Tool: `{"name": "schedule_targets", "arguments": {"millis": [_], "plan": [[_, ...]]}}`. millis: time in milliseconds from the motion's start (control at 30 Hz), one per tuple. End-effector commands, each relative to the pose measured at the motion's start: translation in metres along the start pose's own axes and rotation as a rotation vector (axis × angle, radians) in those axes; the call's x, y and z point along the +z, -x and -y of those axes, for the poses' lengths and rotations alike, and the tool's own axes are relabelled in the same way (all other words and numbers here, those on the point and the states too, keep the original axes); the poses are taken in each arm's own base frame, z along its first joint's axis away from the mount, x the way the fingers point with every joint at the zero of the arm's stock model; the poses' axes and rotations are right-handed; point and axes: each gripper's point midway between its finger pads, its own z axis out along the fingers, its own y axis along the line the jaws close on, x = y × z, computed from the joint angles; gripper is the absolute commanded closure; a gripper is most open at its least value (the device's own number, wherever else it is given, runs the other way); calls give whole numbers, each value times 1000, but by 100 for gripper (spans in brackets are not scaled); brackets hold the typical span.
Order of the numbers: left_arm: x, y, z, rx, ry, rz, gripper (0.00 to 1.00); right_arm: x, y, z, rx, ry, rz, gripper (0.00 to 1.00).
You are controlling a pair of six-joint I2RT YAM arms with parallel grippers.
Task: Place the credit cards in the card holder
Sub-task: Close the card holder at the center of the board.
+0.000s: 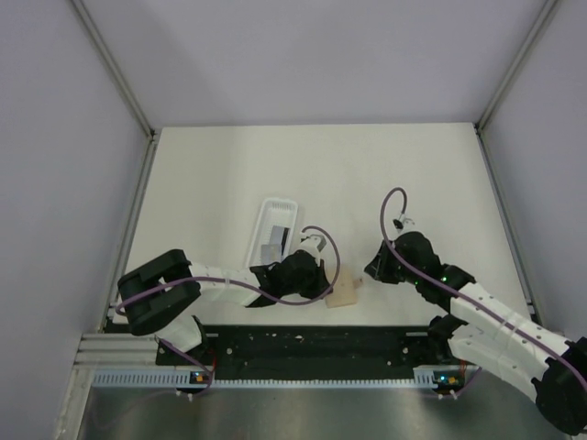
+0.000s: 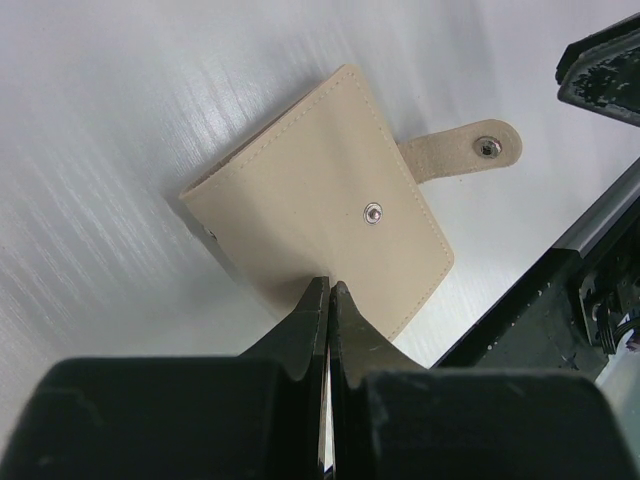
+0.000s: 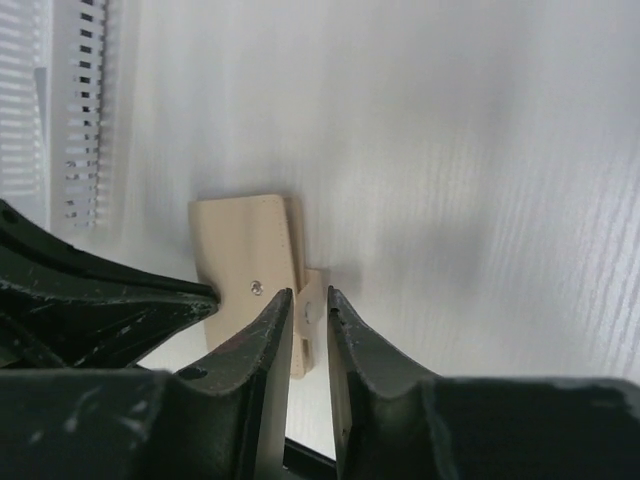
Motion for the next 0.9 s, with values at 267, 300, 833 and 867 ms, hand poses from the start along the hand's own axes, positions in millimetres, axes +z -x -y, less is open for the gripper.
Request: {"name": "schedule_targets", "arguments": {"millis": [267,300,833,867], "plan": [[1,-5,-7,-3,9,-6,100,10,-13,17,-2,-60,-58,85],[1,-5,-7,-4,10,-7,100,11,-14,13,-7,-39,-65,84],[1,-7,-7,-4,11,-14,100,23,-32,-19,-20,165,-162,81],[0,-6,-6,-1,9,-12,100,24,-31,-20,-21,171,-163,81]]}}
